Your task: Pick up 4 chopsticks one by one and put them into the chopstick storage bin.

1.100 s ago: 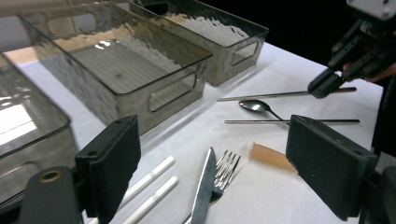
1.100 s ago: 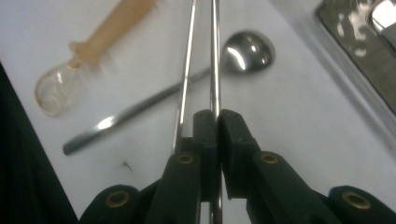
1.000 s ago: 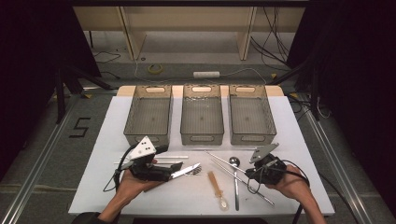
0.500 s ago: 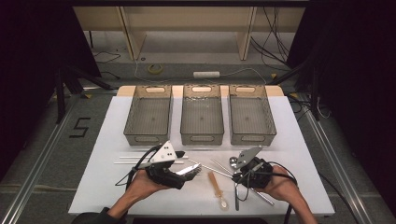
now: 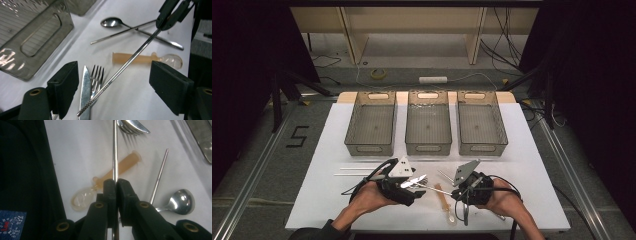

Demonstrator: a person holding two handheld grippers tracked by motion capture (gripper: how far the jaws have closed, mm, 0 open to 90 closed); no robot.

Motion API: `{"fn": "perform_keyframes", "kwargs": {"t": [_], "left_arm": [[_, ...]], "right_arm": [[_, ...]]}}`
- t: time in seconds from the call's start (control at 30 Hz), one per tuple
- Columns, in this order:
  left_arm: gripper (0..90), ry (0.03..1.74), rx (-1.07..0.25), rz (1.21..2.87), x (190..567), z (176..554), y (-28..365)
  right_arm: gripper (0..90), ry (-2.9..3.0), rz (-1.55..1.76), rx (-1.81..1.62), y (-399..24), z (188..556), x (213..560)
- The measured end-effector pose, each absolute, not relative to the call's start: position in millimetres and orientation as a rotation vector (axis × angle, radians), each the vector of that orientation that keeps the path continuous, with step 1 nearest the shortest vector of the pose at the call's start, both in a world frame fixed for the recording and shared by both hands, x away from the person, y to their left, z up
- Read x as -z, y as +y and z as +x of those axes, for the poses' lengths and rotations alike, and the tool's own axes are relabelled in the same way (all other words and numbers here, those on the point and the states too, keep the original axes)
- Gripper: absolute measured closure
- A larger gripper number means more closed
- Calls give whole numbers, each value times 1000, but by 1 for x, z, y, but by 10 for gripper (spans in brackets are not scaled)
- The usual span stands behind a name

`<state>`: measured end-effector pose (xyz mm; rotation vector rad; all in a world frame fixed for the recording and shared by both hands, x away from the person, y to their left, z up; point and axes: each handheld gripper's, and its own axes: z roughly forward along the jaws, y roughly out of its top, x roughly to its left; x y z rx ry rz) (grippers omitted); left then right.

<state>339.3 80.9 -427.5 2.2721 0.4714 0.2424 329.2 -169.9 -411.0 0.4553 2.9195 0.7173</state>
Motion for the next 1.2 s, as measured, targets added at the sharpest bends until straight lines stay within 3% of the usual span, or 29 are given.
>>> {"fn": "perform_keyframes", "kwargs": {"t": [0.23, 0.9, 1.2], "left_arm": [[260, 405, -256, 2346, 431, 336, 74], [614, 322, -297, 2438, 433, 332, 71], [717, 275, -262, 2489, 434, 331, 70]], "right_arm": [[857, 2929, 410, -720, -163, 328, 408], [856, 2934, 318, -735, -155, 323, 402], [856, 2944, 288, -738, -154, 322, 402]]}}
